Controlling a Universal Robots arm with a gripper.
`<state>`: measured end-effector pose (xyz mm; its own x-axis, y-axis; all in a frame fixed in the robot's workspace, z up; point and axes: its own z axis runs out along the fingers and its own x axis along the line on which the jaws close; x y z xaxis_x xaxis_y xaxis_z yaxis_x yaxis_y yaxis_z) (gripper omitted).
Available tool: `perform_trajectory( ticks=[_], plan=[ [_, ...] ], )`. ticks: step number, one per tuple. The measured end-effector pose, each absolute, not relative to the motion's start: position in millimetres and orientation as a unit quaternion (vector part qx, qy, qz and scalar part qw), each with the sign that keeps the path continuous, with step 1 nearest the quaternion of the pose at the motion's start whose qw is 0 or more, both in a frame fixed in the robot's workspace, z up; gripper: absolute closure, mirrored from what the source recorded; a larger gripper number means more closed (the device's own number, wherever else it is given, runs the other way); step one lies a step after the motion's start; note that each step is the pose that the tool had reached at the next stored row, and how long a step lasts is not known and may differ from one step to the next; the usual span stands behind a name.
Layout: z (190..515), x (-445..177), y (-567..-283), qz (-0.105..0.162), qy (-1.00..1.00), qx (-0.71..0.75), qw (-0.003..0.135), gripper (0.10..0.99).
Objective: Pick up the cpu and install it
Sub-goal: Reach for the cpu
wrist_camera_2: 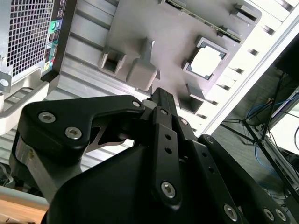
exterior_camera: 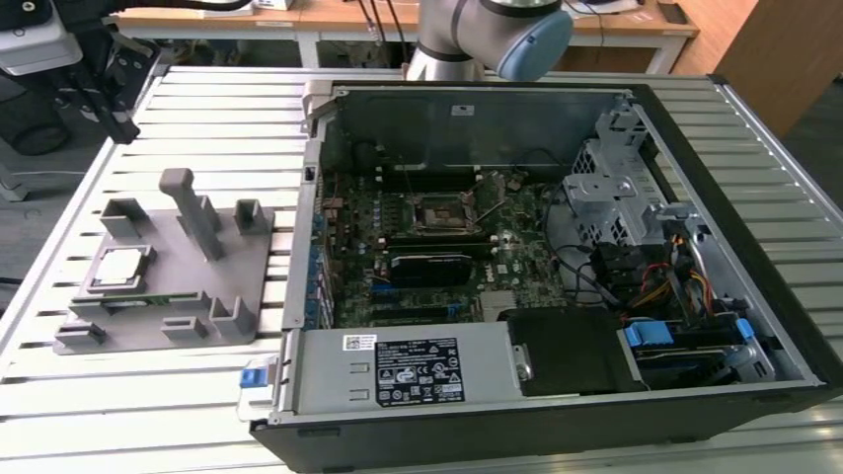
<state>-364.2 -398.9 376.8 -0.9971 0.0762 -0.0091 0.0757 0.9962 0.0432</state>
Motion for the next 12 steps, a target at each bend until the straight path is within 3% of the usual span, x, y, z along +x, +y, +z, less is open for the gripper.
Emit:
perform_trajectory(
  ticks=[12],
  plan=[
    [375,-382,-399,0.021,0.999,0.038,0.005,0.98]
  ],
)
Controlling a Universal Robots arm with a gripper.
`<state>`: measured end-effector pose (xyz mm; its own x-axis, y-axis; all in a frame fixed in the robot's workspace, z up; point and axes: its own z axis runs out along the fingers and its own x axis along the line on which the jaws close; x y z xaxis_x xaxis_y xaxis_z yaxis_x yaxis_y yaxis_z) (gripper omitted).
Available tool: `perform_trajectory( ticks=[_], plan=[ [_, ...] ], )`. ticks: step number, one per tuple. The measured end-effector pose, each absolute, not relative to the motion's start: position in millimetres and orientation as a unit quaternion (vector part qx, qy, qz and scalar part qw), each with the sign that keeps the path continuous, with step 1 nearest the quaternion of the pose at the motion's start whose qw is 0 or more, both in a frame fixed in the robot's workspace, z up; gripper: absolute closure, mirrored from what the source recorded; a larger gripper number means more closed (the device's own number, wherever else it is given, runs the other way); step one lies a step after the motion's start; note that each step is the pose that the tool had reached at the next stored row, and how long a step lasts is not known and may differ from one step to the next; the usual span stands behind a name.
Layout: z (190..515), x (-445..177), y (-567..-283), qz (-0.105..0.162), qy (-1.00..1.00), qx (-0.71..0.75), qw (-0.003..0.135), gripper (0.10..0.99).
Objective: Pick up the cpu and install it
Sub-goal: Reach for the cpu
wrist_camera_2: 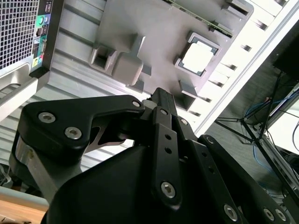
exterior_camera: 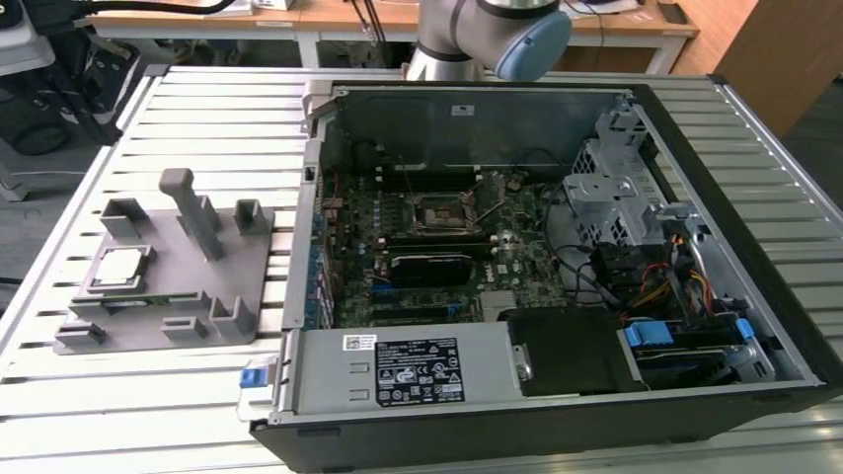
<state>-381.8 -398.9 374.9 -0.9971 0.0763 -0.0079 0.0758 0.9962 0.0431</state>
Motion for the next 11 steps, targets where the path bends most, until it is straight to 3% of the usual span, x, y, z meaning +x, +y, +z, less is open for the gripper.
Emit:
perform_trajectory(
  ticks=[11],
  plan=[
    [371,-396,-402,0.021,0.999,0.038,0.005,0.98]
  ],
)
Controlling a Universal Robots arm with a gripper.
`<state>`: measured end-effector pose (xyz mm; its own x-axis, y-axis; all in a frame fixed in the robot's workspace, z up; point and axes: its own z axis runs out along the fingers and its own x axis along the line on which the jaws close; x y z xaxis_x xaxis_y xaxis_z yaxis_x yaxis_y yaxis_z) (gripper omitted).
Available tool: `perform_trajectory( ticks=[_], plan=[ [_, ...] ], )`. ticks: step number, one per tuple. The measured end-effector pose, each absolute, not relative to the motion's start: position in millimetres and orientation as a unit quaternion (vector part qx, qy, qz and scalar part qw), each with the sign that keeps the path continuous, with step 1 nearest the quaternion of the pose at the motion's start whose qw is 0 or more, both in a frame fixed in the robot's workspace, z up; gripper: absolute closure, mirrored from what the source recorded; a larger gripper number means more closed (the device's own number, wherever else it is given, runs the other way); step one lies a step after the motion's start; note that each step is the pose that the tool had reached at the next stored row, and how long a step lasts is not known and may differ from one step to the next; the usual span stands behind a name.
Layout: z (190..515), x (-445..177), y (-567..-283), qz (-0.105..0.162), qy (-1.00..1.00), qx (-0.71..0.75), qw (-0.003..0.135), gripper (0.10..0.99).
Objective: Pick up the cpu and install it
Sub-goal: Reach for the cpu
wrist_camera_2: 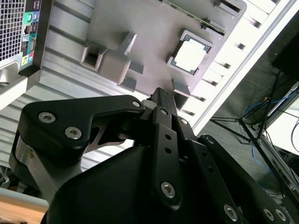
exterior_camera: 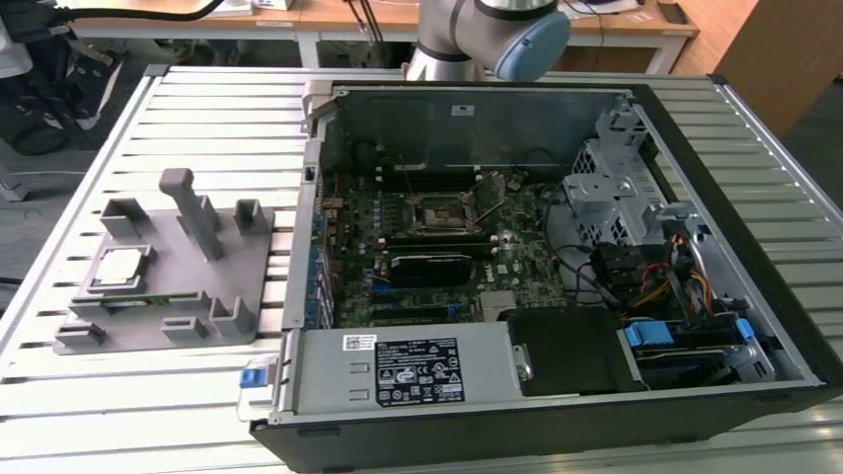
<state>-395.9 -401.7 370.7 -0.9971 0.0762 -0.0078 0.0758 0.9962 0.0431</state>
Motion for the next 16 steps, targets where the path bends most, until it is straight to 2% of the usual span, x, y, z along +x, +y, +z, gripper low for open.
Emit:
perform_trajectory(
  ticks=[16],
  plan=[
    [366,-421,-406,0.021,0.999,0.038,0.005,0.98]
  ],
)
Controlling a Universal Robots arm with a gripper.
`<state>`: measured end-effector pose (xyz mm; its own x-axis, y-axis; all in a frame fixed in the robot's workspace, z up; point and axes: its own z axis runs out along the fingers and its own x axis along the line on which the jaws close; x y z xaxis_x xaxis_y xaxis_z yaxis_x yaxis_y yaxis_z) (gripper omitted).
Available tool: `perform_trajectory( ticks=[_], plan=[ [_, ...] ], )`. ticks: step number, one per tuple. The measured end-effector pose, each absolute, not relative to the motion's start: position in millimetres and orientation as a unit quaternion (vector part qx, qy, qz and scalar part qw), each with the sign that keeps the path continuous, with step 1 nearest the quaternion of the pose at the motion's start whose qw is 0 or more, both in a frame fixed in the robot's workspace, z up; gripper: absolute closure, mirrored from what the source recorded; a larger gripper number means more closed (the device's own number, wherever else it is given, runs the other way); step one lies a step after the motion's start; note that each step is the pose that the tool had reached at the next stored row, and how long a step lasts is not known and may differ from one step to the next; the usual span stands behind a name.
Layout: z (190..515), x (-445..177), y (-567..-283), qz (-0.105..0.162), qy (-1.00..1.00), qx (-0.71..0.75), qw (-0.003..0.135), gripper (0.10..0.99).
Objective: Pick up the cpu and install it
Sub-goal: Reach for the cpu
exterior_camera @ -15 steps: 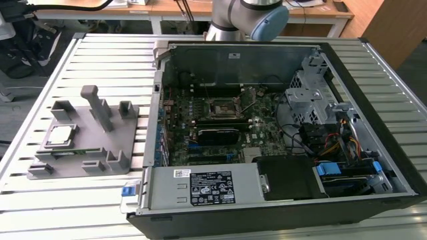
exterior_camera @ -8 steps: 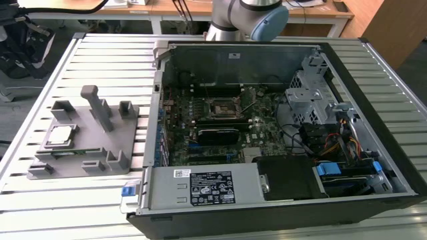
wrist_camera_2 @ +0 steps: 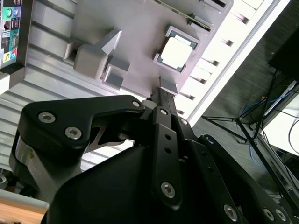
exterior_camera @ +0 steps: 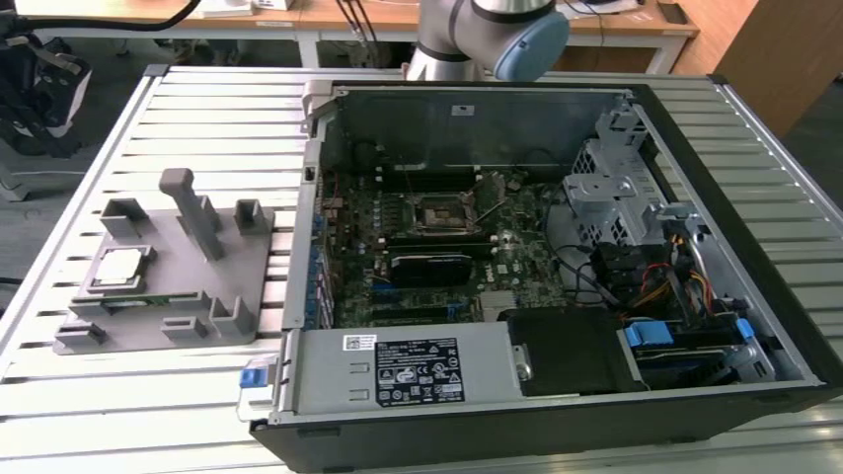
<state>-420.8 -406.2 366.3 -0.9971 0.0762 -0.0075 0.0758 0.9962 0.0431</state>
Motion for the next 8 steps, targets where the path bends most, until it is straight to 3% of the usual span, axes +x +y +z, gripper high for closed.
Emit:
perform_trajectory(
  ticks=[8],
  plan=[
    [365,-434,-406,0.021,0.999,0.038,0.005,0.98]
  ],
)
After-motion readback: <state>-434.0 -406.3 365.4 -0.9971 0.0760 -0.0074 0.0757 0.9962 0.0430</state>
